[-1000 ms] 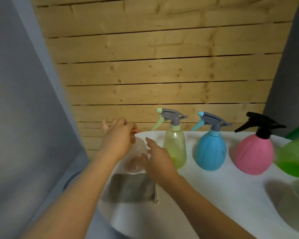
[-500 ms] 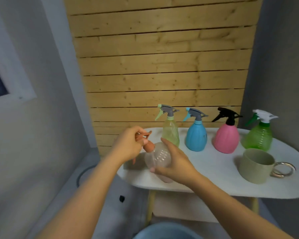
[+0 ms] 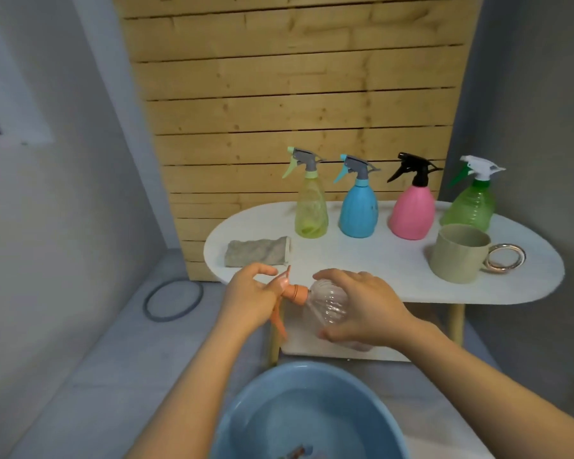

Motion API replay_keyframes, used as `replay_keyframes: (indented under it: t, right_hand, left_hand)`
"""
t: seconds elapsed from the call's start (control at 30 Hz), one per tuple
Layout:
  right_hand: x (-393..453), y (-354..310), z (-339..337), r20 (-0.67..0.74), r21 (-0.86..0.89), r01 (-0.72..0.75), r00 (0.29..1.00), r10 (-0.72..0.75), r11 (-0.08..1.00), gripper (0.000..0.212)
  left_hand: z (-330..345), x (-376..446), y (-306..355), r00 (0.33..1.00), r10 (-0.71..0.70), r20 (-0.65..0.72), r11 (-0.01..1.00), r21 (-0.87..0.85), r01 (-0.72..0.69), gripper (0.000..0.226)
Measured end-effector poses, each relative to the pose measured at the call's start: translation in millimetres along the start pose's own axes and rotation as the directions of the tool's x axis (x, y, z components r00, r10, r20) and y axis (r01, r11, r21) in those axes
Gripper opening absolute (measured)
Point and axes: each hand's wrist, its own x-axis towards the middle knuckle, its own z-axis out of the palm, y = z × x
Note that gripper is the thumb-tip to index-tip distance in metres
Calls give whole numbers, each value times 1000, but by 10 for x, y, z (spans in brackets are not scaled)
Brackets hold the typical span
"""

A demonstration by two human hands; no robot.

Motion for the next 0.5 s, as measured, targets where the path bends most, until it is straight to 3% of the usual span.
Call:
replay_keyframes:
  t: [0.27, 0.4, 0.5]
  right_hand:
    - [22, 19, 131, -4, -79, 29, 1000, -29, 996, 79]
    - [34, 47, 113, -104, -264, 77, 989, -108, 961, 75]
    - [26, 117, 68, -37, -254, 73, 996, -85, 964, 79]
  left_hand:
    - [-3, 56, 23, 999, -25, 43, 999, 46, 23, 21]
    - [70, 43, -9, 993, -110, 47, 993, -35, 112, 13]
    - [100, 27, 9, 972, -177, 156, 969, -148, 200, 19]
